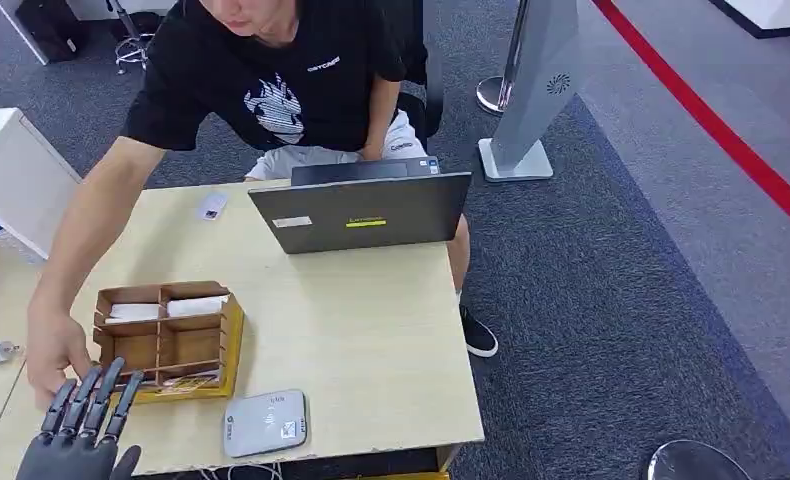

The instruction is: Pass the card to the sensor for recognition and then transmit it.

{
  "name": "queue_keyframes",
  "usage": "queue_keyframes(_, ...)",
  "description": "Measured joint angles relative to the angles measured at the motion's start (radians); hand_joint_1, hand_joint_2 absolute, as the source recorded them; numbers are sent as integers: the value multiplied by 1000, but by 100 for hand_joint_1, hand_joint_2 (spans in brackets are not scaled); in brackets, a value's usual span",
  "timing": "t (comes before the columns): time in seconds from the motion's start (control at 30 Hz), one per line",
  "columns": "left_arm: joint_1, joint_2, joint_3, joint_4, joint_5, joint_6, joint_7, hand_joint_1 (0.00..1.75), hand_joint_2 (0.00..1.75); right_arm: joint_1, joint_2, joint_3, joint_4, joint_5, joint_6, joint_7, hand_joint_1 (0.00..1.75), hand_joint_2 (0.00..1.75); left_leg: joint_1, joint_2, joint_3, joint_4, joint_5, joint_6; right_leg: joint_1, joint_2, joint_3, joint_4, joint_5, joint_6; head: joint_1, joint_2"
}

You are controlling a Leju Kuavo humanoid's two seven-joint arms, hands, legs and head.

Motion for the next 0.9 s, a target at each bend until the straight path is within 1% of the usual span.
queue_keyframes(0.17, -10, 19, 1, 22, 5, -2, -2, 0, 175, -1, 0, 12, 0, 0, 0, 11, 0, 175, 0, 0, 0, 0, 0, 0, 0, 0, 0, 0, 0, 0, 0, 0)
queue_keyframes(0.33, -17, 21, 5, 47, 2, -2, -12, 0, 175, -1, 0, 19, 0, 0, 0, 11, 0, 175, 0, 0, 0, 0, 0, 0, 0, 0, 0, 0, 0, 0, 0, 0)
queue_keyframes(0.43, -28, 19, 19, 69, -4, -3, -12, 0, 175, -2, 0, 23, 0, 0, 0, 11, 0, 175, 0, 0, 0, 0, 0, 0, 0, 0, 0, 0, 0, 0, 0, 0)
queue_keyframes(0.53, -44, 18, 32, 91, -6, -10, -29, 0, 175, -2, 0, 32, 0, 1, 0, 12, 0, 175, 0, -1, 0, 0, 0, 0, 0, 0, 0, 0, 0, 0, 0, 0)
queue_keyframes(0.73, -80, 15, 32, 133, -6, -17, -45, 0, 175, -4, 0, 45, 0, 8, 1, 17, 0, 175, 0, -1, 0, 0, 1, 0, 0, 0, 0, 0, 0, 0, 0, 0)
queue_keyframes(0.9, -117, 2, 33, 178, -5, -22, -46, 0, 175, -6, 0, 48, 0, 9, 2, 17, 0, 175, 0, -1, 0, 0, 1, 0, 0, -1, 0, 0, 0, 0, 0, 0)
